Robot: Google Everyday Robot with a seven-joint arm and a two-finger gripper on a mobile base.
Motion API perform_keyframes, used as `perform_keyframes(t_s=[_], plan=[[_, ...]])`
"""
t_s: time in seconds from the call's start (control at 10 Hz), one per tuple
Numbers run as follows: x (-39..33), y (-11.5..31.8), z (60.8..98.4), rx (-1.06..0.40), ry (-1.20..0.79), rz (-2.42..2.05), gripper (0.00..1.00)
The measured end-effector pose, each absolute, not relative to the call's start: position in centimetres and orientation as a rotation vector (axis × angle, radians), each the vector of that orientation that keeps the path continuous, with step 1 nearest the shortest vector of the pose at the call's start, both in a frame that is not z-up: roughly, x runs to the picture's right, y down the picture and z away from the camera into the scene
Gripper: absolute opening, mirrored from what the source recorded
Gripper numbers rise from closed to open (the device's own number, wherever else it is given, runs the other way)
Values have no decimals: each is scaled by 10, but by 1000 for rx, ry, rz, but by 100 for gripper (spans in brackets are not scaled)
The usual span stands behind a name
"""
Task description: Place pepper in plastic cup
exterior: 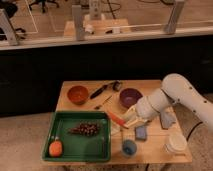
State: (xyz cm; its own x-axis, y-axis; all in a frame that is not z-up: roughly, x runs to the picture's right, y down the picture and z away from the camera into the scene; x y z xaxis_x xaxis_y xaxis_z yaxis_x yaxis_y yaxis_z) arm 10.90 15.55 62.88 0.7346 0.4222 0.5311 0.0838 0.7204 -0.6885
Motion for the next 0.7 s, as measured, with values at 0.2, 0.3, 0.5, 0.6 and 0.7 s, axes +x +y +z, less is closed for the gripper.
perform_keyframes(t_s=[0.2,0.3,0.5,0.6,0.7], plan=[[115,169,621,-756,-770,271,0],[119,176,617,-736,-792,295,0],[126,187,615,-702,-827,335,0],[127,193,617,-694,-841,342,0],[131,200,621,-681,-852,353,0]])
